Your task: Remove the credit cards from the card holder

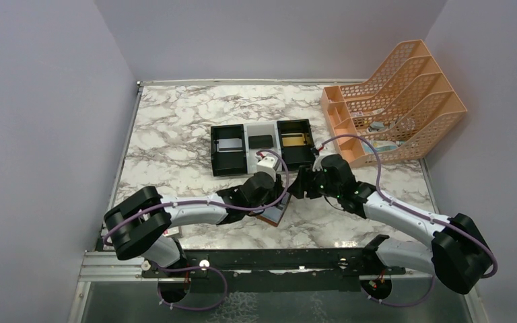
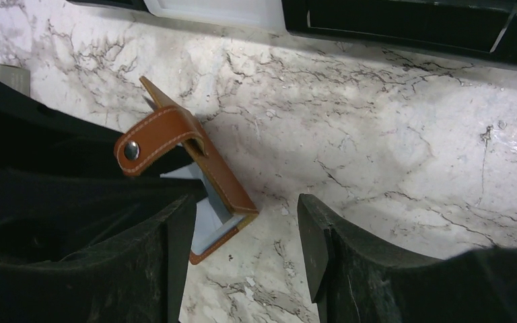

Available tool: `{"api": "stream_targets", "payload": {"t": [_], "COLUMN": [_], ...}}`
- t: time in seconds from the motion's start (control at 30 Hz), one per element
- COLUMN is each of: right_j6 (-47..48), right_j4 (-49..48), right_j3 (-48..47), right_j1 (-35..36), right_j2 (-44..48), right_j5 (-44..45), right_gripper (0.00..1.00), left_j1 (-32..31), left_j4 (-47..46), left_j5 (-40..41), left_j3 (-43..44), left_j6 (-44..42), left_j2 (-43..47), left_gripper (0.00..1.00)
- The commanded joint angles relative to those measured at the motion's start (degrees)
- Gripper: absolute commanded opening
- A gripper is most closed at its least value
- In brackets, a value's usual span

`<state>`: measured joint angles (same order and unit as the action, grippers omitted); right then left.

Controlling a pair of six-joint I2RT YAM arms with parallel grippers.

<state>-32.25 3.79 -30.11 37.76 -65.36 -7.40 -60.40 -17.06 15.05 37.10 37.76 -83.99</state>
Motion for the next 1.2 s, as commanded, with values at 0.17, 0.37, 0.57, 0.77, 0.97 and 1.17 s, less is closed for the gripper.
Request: {"api": "stream_targets", "payload": {"t": [0.17, 0.37, 0.57, 0.77, 0.97, 1.17], "right_j6": [2.9, 7.2, 12.0, 21.3, 24.7, 17.9], "right_j4": [-5.8, -4.9, -5.8, -5.5, -7.2, -8.1], "right_j3": [1.9, -1.6, -3.9, -6.6, -7.6, -5.3], "right_j1": [-0.5, -0.5, -0.6, -0.5, -0.5, -0.5], "right_j2": [-1.9, -6.0, -8.7, -12.6, -14.6, -12.0], "right_j5": [-6.4, -4.3, -3.5, -6.4, -10.0, -10.4], "right_gripper": [0.57, 0.54, 0.54, 0.55, 0.39, 0.01], "left_j1": [3.5, 4.0, 4.0, 4.0, 4.1, 4.1], "left_j4": [-0.4, -0.5, -0.4, -0.4, 0.3, 3.4], "left_j5": [-2.2, -3.4, -4.1, -4.2, -4.0, -1.9], "left_j3": [0.6, 0.2, 0.2, 0.2, 0.2, -0.6], "left_j6": [-0.4, -0.2, -0.2, 0.3, 0.3, 1.5], "left_j2": [-2.2, -2.8, -3.0, -2.9, -2.4, 0.4], "left_gripper": [0.27, 0.25, 0.25, 0.25, 0.25, 0.27]}}
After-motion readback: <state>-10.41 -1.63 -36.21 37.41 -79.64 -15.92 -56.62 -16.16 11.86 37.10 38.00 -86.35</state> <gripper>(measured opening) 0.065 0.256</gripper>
